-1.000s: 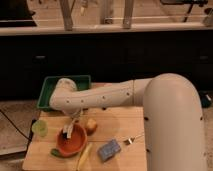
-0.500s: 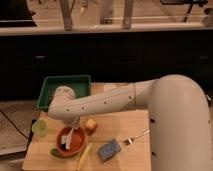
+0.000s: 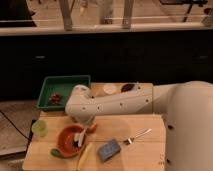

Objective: Wipe red bowl with brush

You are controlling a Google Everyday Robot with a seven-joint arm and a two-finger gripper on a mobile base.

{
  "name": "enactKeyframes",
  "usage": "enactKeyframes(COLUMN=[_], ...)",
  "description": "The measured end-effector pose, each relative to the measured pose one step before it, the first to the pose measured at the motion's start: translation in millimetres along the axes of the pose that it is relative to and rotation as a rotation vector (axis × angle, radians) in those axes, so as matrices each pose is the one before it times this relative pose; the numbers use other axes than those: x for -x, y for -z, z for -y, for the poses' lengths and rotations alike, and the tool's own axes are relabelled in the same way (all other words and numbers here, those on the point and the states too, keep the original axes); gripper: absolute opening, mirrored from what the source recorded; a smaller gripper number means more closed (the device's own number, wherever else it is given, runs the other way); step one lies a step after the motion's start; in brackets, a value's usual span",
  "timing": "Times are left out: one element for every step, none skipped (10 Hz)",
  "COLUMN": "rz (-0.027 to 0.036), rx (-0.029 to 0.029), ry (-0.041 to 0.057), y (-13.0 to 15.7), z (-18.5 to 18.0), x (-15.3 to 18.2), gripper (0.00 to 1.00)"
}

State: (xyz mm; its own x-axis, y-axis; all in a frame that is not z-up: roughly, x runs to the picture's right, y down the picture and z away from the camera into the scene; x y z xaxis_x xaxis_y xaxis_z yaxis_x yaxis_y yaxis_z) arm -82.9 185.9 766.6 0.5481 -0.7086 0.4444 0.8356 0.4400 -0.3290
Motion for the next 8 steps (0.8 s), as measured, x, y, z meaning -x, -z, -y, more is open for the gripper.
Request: enactKeyframes(rz=[-0.00907,-0.00889,-0.00296,-0.00138,0.00215,0.00348,0.00666,0.00609], rx=[0.00304,-0.00026,-0.00629,-0.00698,-0.01025,-0.00840,-0.00742,-0.00303], ry=[-0.00269,0.00289,0.00995,0.01723,0.02378,0.03100,0.04237,0.03200], y=[1.09,2.20,2.55,2.52,2.83,2.55,2.35,1.56], z=[2.23,6.64,10.34,13.67,17.42,16.84,14.35,8.14], x=[-7.00,-4.56,0.72,4.41,8.35,10.24,11.64,10.34], gripper=[0.00,0.00,0.00,0.00,0.00,0.00,0.00,0.00])
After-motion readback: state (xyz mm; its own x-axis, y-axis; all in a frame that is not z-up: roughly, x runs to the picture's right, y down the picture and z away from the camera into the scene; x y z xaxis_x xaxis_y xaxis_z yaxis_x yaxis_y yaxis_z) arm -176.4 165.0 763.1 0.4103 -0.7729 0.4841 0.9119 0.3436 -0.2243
